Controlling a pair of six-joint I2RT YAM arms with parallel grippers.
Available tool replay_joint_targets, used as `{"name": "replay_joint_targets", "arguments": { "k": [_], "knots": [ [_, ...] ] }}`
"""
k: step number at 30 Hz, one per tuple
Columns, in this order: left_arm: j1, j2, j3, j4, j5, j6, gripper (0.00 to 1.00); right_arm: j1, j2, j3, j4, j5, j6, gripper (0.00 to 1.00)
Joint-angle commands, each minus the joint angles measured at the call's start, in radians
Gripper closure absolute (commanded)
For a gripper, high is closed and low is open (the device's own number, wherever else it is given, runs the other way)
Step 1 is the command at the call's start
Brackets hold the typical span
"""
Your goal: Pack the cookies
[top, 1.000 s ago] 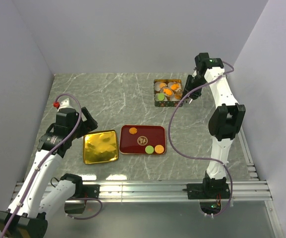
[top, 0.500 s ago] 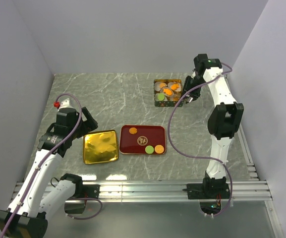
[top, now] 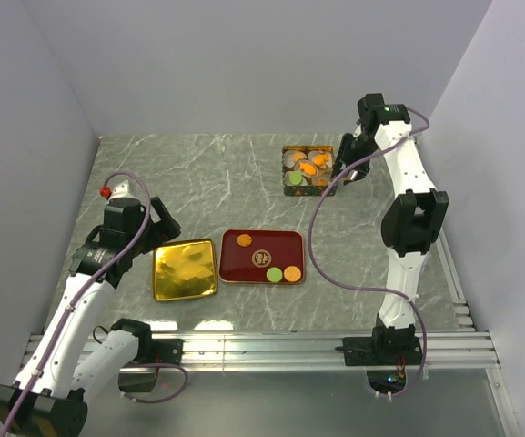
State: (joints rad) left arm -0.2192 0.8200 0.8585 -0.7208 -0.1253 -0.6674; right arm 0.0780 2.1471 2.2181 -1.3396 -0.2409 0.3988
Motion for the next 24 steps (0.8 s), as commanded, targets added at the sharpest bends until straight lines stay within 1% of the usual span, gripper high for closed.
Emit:
{"name": "replay_joint_targets", "arguments": {
  "k": [1,9,18,20,24],
  "knots": [
    [0.001,0.001,0.007,0.027,0.021,0.014,0.05,-0.007,-0.056,0.051,0.003,0.035,-0.006,0.49],
    [0.001,-0.002,0.007,0.032,0.033,0.019,0.05,-0.023,-0.099,0.051,0.002,0.048,-0.005,0.47],
    [0.001,-0.009,0.005,0.035,0.041,0.020,0.05,-0.073,-0.187,-0.001,-0.001,0.075,-0.014,0.48],
    [0.001,-0.013,0.005,0.035,0.042,0.020,0.05,-0.133,-0.210,-0.037,-0.001,0.078,-0.014,0.48],
    [0.001,-0.022,0.004,0.037,0.042,0.020,0.05,-0.188,-0.245,-0.106,-0.004,0.071,-0.017,0.49]
  ]
}}
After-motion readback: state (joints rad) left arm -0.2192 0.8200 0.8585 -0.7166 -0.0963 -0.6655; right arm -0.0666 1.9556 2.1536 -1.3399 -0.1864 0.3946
